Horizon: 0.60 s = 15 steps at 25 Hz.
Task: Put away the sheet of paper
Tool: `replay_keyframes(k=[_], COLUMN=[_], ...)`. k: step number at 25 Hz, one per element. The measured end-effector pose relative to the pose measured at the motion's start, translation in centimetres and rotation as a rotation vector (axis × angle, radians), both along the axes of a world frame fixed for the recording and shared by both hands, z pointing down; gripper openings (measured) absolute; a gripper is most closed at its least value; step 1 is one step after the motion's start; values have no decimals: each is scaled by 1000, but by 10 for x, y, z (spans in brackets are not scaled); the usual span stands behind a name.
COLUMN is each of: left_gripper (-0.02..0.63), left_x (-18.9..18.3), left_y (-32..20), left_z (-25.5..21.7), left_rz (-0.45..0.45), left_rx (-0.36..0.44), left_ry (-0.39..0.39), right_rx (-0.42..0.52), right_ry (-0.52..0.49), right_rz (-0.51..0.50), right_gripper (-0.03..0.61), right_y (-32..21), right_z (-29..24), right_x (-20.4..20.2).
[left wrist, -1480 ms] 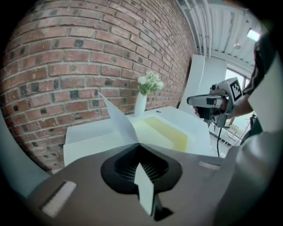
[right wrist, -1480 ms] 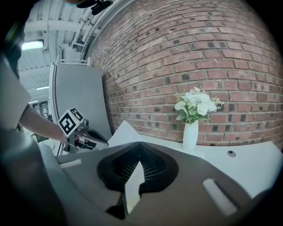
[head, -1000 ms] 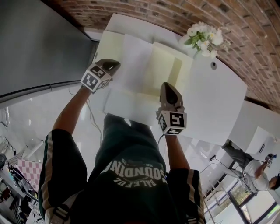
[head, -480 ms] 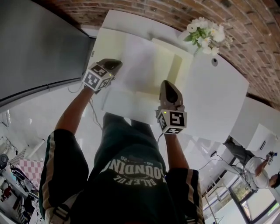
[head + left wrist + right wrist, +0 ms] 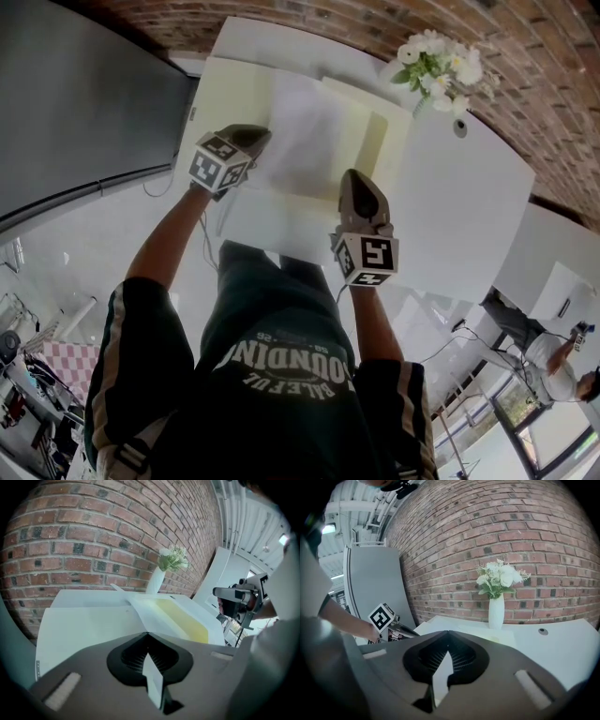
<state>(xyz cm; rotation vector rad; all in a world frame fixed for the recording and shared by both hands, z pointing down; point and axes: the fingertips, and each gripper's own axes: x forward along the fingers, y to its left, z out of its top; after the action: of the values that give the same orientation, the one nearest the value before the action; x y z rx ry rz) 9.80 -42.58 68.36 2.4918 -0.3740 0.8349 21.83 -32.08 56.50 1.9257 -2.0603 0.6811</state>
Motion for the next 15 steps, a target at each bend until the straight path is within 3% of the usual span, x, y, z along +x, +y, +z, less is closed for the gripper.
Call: replay_keyframes(k=[15], left_gripper=[11], left_x=[42], left_y=[11], left_z=[19], left_rz=[20], left_rx=[-56], left_ry=[15], right_rx=[-5], right_ry=[-3], right_rz=[25], right_gripper=[0], right_y=[1], right_z=[6], right_x=[14])
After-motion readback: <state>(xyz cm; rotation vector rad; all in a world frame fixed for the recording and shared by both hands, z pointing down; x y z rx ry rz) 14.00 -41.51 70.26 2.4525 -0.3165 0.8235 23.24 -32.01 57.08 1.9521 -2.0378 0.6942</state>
